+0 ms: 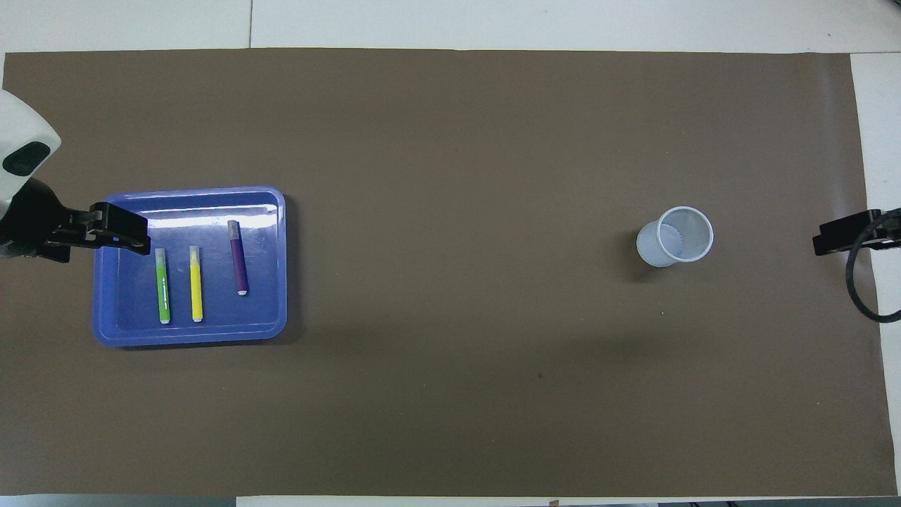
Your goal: Right arm passes pens to left for tray arrangement
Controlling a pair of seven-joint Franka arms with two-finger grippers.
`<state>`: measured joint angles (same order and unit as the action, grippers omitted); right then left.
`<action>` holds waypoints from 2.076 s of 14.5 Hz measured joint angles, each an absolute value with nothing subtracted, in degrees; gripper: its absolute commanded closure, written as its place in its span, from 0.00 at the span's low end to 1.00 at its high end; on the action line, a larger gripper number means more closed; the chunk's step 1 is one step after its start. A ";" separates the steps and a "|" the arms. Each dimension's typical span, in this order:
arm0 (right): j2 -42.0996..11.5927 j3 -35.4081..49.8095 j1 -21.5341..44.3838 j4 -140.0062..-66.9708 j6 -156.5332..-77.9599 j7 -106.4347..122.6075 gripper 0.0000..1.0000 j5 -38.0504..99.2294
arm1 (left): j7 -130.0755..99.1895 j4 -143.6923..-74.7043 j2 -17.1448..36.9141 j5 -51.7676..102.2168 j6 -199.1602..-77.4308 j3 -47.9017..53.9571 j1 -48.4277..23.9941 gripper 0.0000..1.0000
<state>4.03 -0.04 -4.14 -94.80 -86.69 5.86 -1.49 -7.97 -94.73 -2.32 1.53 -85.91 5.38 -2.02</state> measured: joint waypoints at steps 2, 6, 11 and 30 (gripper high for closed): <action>4.03 -0.04 -4.14 -94.80 -86.69 5.86 0.00 -1.49 | -7.97 -94.70 -2.32 1.63 -85.91 5.38 -2.02 0.00; 4.03 -0.04 -4.14 -94.80 -86.69 5.86 0.00 -1.49 | -7.97 -94.68 -2.32 1.64 -85.90 5.45 -2.21 0.00; 4.03 -0.04 -4.14 -94.80 -86.69 5.86 0.00 -1.49 | -7.93 -94.58 -2.32 1.62 -85.91 5.44 -2.34 0.00; 4.03 -0.04 -4.14 -94.80 -86.69 5.86 0.00 -1.49 | -5.16 -94.30 -2.30 1.59 -85.93 4.74 -1.88 0.00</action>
<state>4.03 -0.04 -4.14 -94.80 -86.69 5.86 -1.49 -5.16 -94.30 -2.30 1.59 -85.93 4.74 -1.88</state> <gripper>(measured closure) 0.000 0.000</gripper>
